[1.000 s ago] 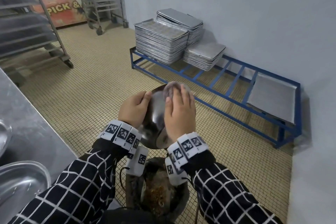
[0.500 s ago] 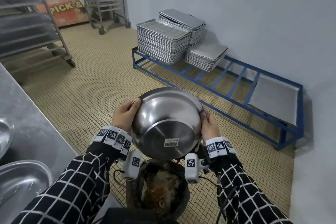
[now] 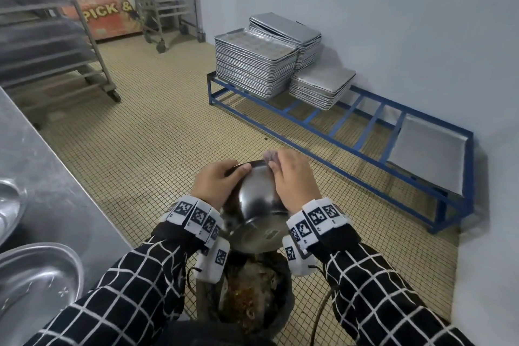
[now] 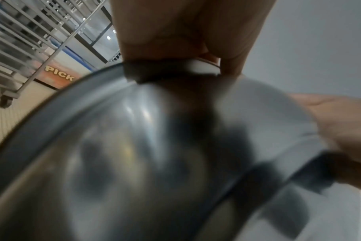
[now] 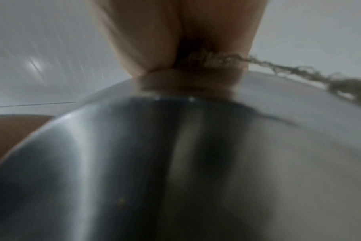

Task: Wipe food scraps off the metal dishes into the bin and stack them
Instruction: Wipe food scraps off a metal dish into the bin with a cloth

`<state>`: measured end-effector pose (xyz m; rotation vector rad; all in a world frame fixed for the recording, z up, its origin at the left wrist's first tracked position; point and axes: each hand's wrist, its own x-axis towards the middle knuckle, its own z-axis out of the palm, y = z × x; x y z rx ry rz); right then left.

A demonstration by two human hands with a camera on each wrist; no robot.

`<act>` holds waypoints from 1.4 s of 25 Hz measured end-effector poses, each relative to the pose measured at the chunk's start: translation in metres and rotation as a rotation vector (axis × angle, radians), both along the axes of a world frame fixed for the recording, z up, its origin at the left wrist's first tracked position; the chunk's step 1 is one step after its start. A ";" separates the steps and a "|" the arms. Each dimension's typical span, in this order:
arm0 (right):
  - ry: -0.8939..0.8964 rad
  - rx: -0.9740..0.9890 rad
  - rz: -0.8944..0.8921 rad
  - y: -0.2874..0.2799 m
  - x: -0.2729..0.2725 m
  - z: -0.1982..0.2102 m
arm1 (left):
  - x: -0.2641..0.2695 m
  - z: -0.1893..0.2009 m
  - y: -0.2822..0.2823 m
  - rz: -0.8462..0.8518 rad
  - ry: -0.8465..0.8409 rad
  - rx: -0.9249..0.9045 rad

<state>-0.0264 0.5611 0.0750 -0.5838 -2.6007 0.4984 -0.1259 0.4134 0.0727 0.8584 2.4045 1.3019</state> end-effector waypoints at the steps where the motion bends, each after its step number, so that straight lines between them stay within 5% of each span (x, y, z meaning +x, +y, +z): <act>1: 0.115 -0.079 -0.002 -0.004 0.002 0.003 | -0.001 0.001 -0.001 0.012 0.027 -0.001; 4: 0.370 -0.252 -0.041 -0.023 0.010 0.008 | -0.004 -0.001 -0.002 0.085 0.018 0.035; 8: 0.149 0.147 0.016 -0.063 0.019 -0.014 | -0.005 0.005 0.001 0.142 -0.021 0.110; 11: 0.105 0.145 -0.073 -0.053 0.013 -0.013 | -0.002 0.011 0.001 0.117 -0.019 0.116; 16: 0.228 -0.643 -0.303 0.001 0.017 -0.009 | -0.010 0.006 -0.004 0.228 -0.195 0.254; 18: 0.218 -0.689 -0.346 0.005 0.025 -0.015 | -0.012 0.005 -0.005 0.256 -0.193 0.269; 21: 0.229 -0.492 -0.205 -0.014 0.024 -0.014 | -0.011 0.007 -0.001 0.233 -0.132 0.230; 25: 0.079 0.096 -0.129 -0.053 0.008 -0.014 | -0.002 0.015 0.006 0.176 -0.005 0.174; 27: 0.120 0.128 -0.159 -0.059 0.001 -0.015 | 0.002 0.020 0.008 0.161 0.062 0.148; 31: 0.301 -0.197 -0.235 -0.036 -0.005 -0.006 | 0.000 0.021 0.004 0.158 0.070 0.131; 35: 0.396 -0.884 -0.473 0.004 0.010 -0.009 | -0.008 0.015 -0.005 0.267 -0.256 0.302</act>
